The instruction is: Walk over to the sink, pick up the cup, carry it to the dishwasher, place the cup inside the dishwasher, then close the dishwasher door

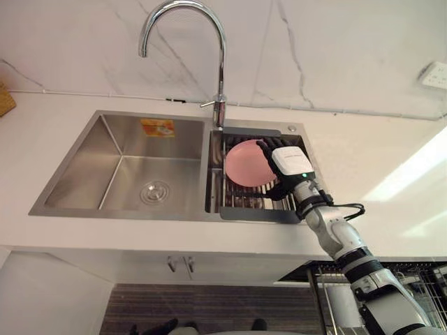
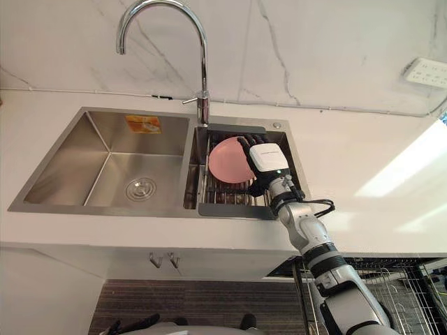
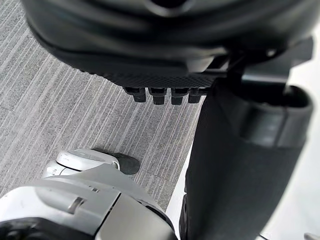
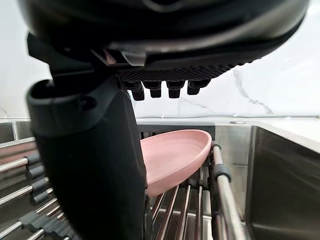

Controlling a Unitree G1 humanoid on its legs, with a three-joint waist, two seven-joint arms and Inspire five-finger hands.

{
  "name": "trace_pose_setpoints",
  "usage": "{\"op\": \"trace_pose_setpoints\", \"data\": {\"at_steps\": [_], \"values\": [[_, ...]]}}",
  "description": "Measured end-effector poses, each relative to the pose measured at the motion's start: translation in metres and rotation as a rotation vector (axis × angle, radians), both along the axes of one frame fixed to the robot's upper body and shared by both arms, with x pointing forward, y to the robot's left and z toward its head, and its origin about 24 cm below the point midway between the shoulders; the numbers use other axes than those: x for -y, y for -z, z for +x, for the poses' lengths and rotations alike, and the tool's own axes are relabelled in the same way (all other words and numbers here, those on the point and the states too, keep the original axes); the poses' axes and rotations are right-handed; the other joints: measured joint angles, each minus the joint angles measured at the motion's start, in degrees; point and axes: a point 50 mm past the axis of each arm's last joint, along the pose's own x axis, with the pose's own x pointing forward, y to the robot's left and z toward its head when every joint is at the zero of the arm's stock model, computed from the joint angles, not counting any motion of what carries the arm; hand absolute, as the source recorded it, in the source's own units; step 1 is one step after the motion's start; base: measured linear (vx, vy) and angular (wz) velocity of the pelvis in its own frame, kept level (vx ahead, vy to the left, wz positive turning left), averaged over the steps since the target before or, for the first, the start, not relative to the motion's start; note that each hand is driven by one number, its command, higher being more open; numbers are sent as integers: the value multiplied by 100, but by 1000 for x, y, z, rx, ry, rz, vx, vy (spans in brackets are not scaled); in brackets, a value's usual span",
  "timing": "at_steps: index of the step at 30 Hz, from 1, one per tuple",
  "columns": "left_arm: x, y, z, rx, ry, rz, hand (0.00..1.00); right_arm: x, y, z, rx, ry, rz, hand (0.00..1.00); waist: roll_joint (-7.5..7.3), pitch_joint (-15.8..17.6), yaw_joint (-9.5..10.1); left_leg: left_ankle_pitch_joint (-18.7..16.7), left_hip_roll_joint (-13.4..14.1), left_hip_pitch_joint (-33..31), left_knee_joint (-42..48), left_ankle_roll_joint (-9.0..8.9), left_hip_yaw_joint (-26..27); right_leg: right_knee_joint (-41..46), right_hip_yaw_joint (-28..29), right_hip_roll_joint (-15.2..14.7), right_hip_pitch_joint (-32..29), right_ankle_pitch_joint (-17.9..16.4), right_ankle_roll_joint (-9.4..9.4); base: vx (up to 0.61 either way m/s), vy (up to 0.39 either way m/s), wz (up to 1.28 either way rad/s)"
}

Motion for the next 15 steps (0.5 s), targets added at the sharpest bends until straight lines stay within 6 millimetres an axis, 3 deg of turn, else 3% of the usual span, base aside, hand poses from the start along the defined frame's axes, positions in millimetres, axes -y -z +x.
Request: {"op": "trace_pose_setpoints", "data": {"at_steps": [8, 15], "values": [[-3, -4, -1, 20, -15, 94, 100, -6, 2, 6, 63, -29, -70, 100, -26, 120, 51, 100, -35, -4, -113, 6, -181, 0, -190, -30, 43, 1, 2, -20, -5, 12], [-9, -11, 10, 92, -28, 169, 100, -5, 4, 9, 148, -15, -131, 100, -100, 246, 190, 193, -50, -47, -161, 4, -348, 0, -369, -48, 80, -2, 3, -44, -7, 13]]}}
